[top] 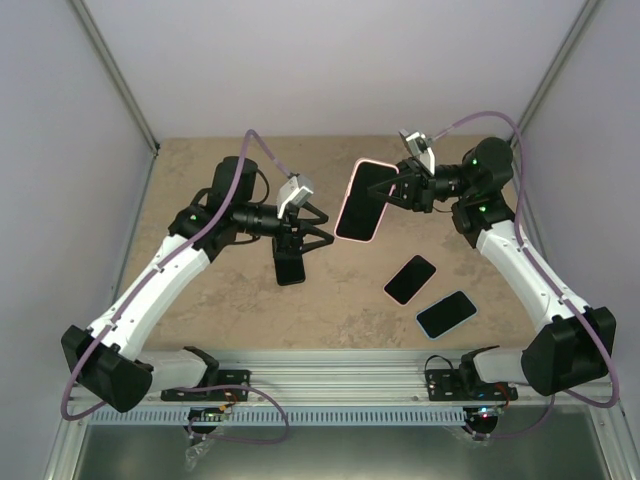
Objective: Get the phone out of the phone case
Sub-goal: Remove the phone case from the phone.
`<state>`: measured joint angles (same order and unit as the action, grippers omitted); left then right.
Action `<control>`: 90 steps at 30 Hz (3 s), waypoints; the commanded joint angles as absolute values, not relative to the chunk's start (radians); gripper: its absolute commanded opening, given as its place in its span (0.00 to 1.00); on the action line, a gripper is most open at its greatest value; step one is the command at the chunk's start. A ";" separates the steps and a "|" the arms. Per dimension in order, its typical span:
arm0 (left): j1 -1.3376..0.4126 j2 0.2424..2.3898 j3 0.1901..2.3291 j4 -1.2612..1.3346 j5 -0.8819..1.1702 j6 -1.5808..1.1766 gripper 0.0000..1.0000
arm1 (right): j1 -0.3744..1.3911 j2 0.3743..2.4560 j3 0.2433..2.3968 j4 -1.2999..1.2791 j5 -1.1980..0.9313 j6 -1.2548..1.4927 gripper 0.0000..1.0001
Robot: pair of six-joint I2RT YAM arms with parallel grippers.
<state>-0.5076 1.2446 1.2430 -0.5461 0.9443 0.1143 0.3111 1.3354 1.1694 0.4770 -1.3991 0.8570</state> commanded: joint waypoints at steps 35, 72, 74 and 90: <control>-0.508 1.273 1.233 -0.492 0.830 0.059 0.52 | 0.321 1.331 1.186 0.530 -1.411 0.878 0.01; -0.471 1.302 1.220 -0.328 0.897 -0.128 0.45 | 0.403 1.329 1.138 0.548 -1.468 0.923 0.01; -0.471 1.301 1.218 -0.314 0.949 -0.135 0.35 | 0.403 1.334 1.136 0.510 -1.455 0.889 0.00; -0.471 1.266 1.146 -0.166 1.133 -0.229 0.07 | 0.400 1.393 1.108 0.430 -1.335 0.844 0.01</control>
